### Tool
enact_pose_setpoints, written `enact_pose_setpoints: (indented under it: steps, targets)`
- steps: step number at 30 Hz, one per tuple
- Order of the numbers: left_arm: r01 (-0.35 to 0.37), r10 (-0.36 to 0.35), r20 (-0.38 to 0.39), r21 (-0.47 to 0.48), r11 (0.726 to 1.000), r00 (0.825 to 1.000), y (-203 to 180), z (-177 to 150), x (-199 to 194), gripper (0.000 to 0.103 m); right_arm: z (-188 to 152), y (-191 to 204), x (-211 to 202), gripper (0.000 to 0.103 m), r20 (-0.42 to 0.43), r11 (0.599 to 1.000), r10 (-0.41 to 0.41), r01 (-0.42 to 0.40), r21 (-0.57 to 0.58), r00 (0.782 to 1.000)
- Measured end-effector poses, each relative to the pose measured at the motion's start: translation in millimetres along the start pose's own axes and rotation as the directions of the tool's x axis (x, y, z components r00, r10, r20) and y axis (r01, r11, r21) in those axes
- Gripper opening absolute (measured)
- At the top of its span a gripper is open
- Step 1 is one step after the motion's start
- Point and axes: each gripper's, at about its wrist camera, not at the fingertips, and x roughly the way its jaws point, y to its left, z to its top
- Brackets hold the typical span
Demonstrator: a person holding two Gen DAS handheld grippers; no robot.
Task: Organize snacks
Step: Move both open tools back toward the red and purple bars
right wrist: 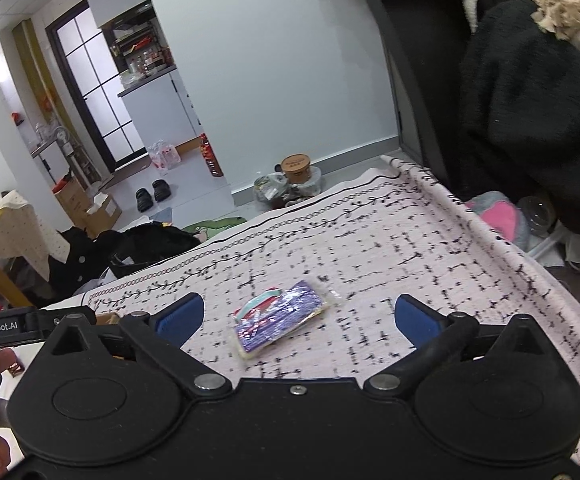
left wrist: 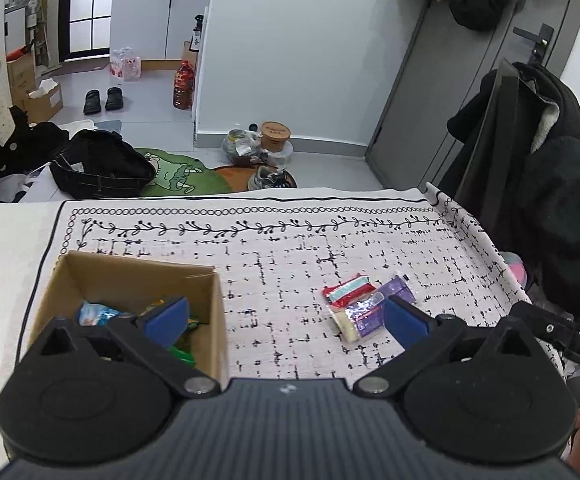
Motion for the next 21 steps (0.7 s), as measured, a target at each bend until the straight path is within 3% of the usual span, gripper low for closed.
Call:
enact_pose_setpoints:
  steps: [10,21]
  targets:
    - [0.007,-0.006,-0.014,0.025,1.0,1.0,-28.7,0.1,16.8,0.103,1.7,-33.8,7.8,0.103,-0.01,1.0,-0.006,0.006,0.012,1.0]
    - [-0.028,0.029,-0.016,0.073,0.997,0.999,-57.2,-8.5,46.5,0.103,-21.5,-62.8,40.3,0.1,-0.032,0.999,0.016,-0.015,0.041,0.999]
